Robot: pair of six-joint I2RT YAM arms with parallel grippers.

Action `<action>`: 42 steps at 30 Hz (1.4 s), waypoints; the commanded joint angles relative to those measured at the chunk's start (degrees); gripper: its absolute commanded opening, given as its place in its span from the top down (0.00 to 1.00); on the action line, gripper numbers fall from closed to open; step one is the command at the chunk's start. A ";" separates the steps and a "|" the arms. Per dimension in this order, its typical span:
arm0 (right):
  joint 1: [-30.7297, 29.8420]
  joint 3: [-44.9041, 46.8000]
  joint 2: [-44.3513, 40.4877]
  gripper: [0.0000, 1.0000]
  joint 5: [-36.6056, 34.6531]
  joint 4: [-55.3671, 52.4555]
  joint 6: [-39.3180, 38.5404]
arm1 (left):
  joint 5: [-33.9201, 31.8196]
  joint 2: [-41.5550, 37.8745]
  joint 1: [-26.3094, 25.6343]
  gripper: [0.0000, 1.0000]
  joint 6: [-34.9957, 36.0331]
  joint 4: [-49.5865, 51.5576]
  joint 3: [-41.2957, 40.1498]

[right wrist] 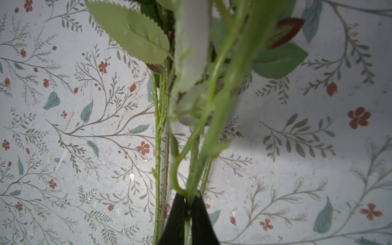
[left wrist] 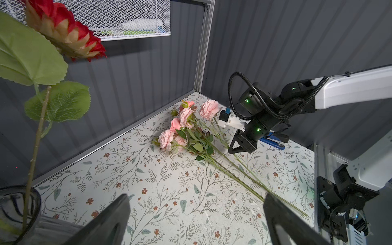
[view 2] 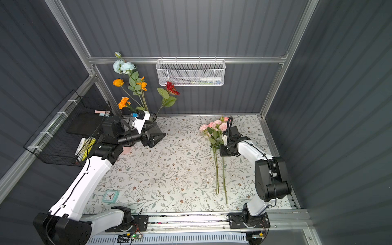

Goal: Pick out pink flowers from the vase
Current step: Place the flower at the center of the board.

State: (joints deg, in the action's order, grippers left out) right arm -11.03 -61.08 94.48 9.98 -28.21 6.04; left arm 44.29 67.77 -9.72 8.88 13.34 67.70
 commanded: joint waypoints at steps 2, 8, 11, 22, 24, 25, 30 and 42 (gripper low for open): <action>0.13 0.87 1.47 1.00 -1.16 1.83 0.13 | 1.02 0.08 -0.30 0.01 0.24 -1.35 -0.62; 0.13 1.40 2.47 0.95 -1.50 1.95 -0.36 | 1.41 0.74 -0.30 0.01 0.17 -1.65 -0.78; 0.13 1.52 2.55 0.93 -1.68 1.92 -0.51 | 1.59 0.54 -0.30 0.01 -0.27 -2.18 -0.96; 0.13 1.41 1.68 0.68 -1.63 1.69 -0.77 | 1.32 -0.63 -0.30 0.01 -0.11 -1.92 -1.60; 0.13 1.23 1.54 0.64 -1.70 1.42 -0.72 | 1.32 -0.65 -0.30 0.01 0.16 -1.57 -1.63; 0.13 1.23 1.40 0.63 -1.75 1.36 -0.74 | 1.32 -0.57 -0.30 0.00 0.25 -1.48 -1.77; -0.16 1.74 -1.78 0.44 -2.96 1.05 -0.96 | 0.88 -0.79 -0.30 0.01 0.34 -1.14 -2.12; -0.31 5.94 -16.75 0.01 -5.32 0.07 1.17 | -40.81 -5.26 -0.30 0.01 -9.85 -4.90 -15.68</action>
State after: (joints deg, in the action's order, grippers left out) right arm -11.16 -57.36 79.09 6.15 -27.20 6.09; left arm 19.73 64.16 -9.98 4.08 10.46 56.88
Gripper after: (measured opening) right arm 0.990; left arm 0.995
